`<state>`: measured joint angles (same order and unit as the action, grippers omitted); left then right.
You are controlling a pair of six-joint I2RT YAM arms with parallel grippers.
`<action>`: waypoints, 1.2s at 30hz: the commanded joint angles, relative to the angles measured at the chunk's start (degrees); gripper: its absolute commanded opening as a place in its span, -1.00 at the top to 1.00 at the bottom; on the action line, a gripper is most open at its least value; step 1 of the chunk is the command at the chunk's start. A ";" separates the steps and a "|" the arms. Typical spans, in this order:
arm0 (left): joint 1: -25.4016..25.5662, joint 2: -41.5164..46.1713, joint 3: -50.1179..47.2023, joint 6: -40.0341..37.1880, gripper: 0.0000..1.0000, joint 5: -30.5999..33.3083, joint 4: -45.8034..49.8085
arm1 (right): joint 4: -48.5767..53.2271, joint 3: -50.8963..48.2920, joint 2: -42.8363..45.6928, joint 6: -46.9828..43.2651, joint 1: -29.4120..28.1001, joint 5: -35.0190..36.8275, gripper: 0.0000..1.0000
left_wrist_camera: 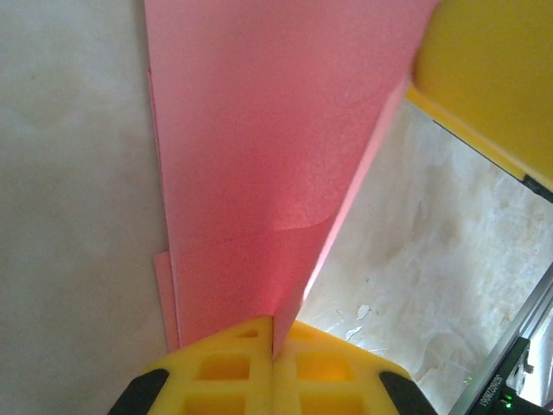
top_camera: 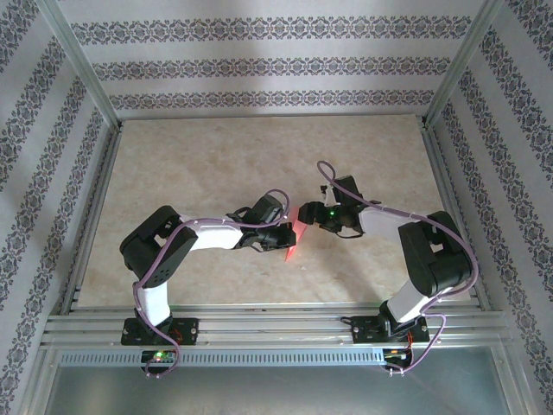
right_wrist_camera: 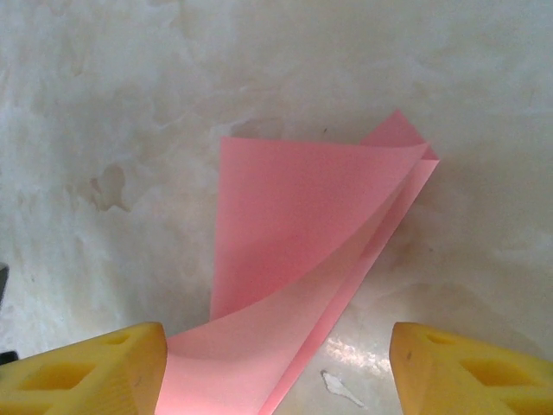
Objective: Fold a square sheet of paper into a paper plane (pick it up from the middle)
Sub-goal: Fold the wing for the fifth time at the center of the table.
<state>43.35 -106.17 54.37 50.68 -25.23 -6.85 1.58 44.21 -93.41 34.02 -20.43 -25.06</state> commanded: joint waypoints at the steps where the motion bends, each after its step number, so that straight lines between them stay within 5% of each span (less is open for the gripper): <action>1: -1.19 -0.75 -0.96 1.09 1.00 -0.77 -2.05 | 2.88 1.71 -1.99 -1.54 -0.78 2.60 -0.37; 11: -1.69 -0.84 -1.62 1.49 1.00 -0.94 -2.82 | 4.23 2.55 -4.48 -2.12 -1.11 3.40 -0.24; 31: -2.48 -1.39 -3.38 3.70 0.96 -1.89 -5.40 | -3.23 -3.90 0.77 -4.88 3.11 -5.59 -0.51; 36: -2.66 -1.52 -3.70 4.58 0.96 -2.45 -6.68 | -3.75 -4.33 0.52 -6.10 3.54 -6.08 -0.30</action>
<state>41.50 -106.26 51.42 53.87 -26.87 -11.03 -1.98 40.75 -93.38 29.95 -17.43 -30.17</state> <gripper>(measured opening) 0.056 0.665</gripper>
